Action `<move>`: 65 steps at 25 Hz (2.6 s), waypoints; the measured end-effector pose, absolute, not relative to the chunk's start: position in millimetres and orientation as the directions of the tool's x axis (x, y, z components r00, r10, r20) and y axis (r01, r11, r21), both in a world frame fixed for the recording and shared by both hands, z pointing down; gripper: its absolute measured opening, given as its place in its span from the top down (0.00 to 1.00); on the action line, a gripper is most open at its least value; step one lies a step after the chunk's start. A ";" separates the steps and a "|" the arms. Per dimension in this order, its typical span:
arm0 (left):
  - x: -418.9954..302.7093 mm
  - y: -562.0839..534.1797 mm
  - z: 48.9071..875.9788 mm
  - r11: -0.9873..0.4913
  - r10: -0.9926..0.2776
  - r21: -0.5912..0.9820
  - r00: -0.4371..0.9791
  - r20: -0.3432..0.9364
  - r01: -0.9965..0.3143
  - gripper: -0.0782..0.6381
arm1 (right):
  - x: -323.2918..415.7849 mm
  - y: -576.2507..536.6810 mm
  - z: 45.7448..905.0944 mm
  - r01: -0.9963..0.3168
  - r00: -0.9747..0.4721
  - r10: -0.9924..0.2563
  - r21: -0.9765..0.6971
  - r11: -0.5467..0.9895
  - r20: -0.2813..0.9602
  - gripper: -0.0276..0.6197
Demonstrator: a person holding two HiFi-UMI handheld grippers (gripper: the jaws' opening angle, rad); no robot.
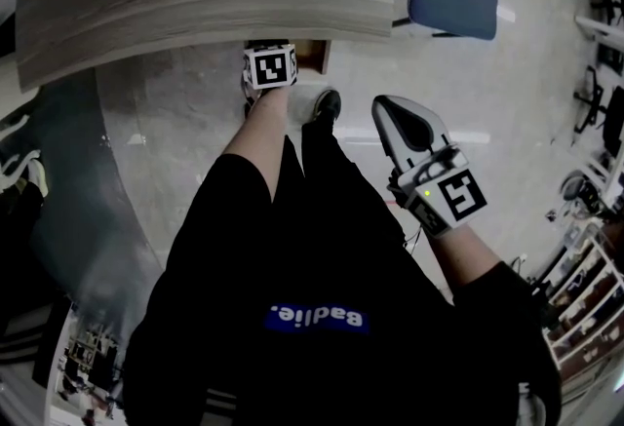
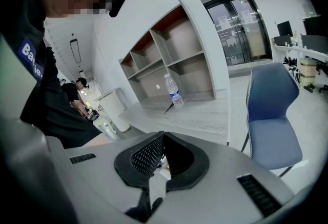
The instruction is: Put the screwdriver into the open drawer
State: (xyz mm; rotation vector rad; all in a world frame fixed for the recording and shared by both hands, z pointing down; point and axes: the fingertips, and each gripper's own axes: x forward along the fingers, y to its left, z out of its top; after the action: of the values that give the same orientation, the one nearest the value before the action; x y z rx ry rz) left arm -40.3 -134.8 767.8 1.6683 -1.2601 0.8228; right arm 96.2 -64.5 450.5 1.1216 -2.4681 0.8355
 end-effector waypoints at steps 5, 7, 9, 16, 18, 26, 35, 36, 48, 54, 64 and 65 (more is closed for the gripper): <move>-29.5 -139.8 780.8 -0.122 -0.376 0.222 0.252 0.892 -0.967 0.79 | 111.7 -65.2 460.8 -0.767 -0.640 -0.581 -0.386 0.512 0.503 0.91; -24.0 -143.6 785.6 -0.133 -0.369 0.205 0.240 0.898 -0.970 0.79 | 118.9 -68.3 463.2 -0.769 -0.638 -0.580 -0.387 0.508 0.507 0.91; -22.4 -140.1 792.0 -0.134 -0.346 0.192 0.228 0.910 -0.972 0.79 | 120.8 -68.2 462.6 -0.771 -0.635 -0.582 -0.382 0.509 0.508 0.91; -22.4 -135.2 798.7 -0.152 -0.329 0.137 0.181 0.927 -0.979 0.78 | 131.5 -63.3 462.7 -0.789 -0.613 -0.592 -0.360 0.498 0.523 0.91; -20.6 -135.3 798.2 -0.170 -0.333 0.130 0.181 0.925 -0.977 0.76 | 133.7 -62.7 461.9 -0.793 -0.607 -0.596 -0.355 0.495 0.526 0.91; -19.9 -129.4 788.0 -0.176 -0.325 0.165 0.216 0.921 -0.970 0.63 | 135.3 -51.8 453.4 -0.796 -0.603 -0.601 -0.354 0.490 0.524 0.91; -31.9 -116.3 751.7 -0.196 -0.368 0.177 0.239 0.898 -0.965 0.62 | 124.9 -46.8 433.6 -0.790 -0.613 -0.633 -0.346 0.506 0.473 0.91; -35.4 -113.6 743.4 -0.201 -0.376 0.172 0.238 0.896 -0.964 0.62 | 122.0 -46.2 429.5 -0.788 -0.615 -0.636 -0.346 0.509 0.466 0.91; -80.0 -63.4 676.0 -0.230 -0.428 0.197 0.281 0.859 -0.953 0.67 | 91.6 -43.9 388.8 -0.777 -0.630 -0.675 -0.318 0.544 0.384 0.91; -90.9 -54.4 636.3 -0.250 -0.463 0.232 0.326 0.824 -0.940 0.74 | 80.3 -42.5 379.9 -0.771 -0.637 -0.675 -0.319 0.551 0.371 0.91; -86.2 -49.6 550.0 -0.323 -0.554 0.298 0.434 0.710 -0.898 0.85 | 54.9 -42.9 353.0 -0.756 -0.655 -0.685 -0.287 0.589 0.320 0.91; -86.3 -48.8 541.4 -0.328 -0.560 0.305 0.444 0.699 -0.894 0.85 | 51.8 -42.3 351.7 -0.753 -0.658 -0.683 -0.285 0.593 0.317 0.91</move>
State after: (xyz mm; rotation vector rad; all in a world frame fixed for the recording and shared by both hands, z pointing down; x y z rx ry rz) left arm -86.3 -48.8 541.4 2.0212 -1.2154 0.6331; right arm 51.8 -42.3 351.7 1.2042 -2.6446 0.5957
